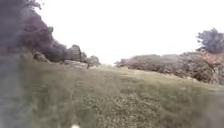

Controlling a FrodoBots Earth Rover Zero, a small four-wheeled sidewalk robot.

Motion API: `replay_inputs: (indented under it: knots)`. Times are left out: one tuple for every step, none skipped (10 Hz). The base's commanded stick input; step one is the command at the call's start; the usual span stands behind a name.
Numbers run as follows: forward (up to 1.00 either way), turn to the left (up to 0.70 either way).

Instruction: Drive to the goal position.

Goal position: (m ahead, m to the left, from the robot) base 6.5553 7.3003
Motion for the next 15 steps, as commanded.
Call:
replay_inputs:
  knots:
    - [0.70,0.14]
    - [0.70,0.14]
    - [0.70,0.14]
    - [0.70,0.14]
    - [0.70,0.00]
    - [0.70,0.00]
    - [0.70,0.00]
    - [0.70,0.00]
    - [0.70,0.00]
    - [0.70,0.00]
    - [0.70,0.00]
    - [0.70,0.00]
    - [0.70,0.00]
    - [0.70,0.02]
    - [0.70,0.08]
